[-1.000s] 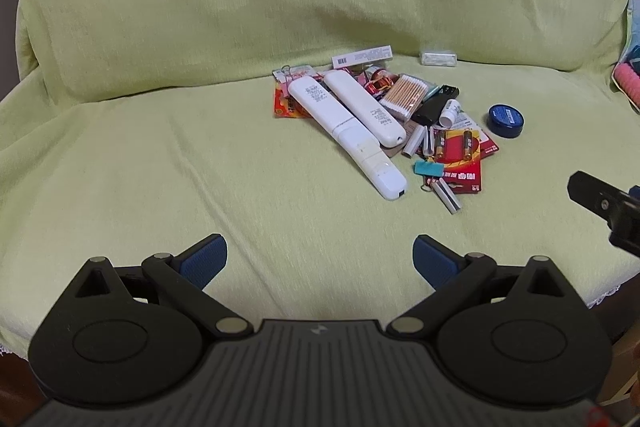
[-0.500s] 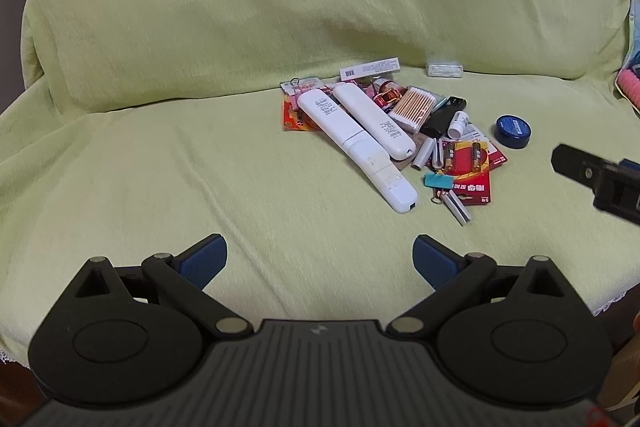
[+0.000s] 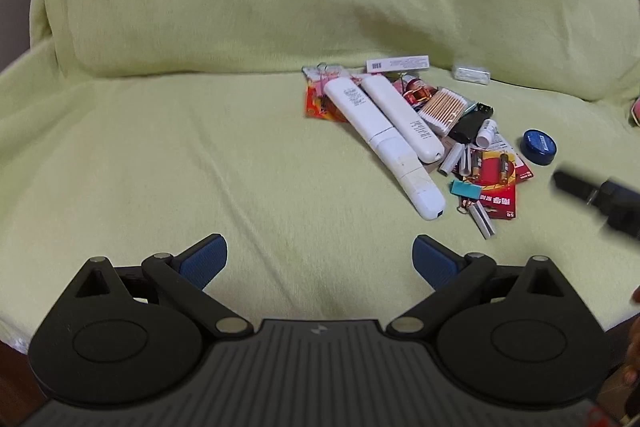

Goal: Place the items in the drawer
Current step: 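Move the right tool toward the pile of items on the sofa, then close the right gripper on the white remote control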

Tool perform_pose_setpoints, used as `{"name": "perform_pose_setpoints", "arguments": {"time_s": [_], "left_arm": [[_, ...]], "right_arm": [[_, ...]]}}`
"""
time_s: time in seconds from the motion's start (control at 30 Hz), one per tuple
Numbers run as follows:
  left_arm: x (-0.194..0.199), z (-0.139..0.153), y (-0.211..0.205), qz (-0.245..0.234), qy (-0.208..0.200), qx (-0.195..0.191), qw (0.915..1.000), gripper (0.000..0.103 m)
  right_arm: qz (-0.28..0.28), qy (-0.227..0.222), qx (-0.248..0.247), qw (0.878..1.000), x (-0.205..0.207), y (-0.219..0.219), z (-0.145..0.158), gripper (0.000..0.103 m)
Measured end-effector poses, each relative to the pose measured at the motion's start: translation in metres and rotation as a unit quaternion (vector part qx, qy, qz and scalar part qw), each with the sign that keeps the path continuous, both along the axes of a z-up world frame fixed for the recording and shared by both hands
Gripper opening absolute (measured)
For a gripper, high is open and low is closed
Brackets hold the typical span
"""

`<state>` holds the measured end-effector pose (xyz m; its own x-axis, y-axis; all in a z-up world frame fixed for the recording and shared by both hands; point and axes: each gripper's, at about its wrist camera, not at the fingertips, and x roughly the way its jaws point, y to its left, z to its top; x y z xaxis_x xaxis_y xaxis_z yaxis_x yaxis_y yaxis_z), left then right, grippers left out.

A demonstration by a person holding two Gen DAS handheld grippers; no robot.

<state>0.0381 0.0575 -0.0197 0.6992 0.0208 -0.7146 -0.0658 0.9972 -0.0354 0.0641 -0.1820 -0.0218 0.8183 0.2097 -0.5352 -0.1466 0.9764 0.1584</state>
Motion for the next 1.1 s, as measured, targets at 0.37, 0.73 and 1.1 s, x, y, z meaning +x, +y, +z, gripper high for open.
{"name": "perform_pose_setpoints", "arguments": {"time_s": [0.37,0.73,1.1], "left_arm": [[0.043,-0.016,-0.001,-0.028,0.007,0.017,0.9995,0.1],[0.108,-0.02,-0.002,-0.064,-0.027,0.033,0.9971,0.1],[0.158,-0.027,-0.001,-0.08,-0.036,0.035,0.9956,0.1]], "right_arm": [[0.031,0.034,-0.023,0.999,0.075,0.009,-0.041,0.095],[0.073,0.038,-0.016,0.996,0.147,0.021,-0.064,0.072],[0.11,0.043,-0.025,0.993,0.184,0.028,-0.079,0.055]]}}
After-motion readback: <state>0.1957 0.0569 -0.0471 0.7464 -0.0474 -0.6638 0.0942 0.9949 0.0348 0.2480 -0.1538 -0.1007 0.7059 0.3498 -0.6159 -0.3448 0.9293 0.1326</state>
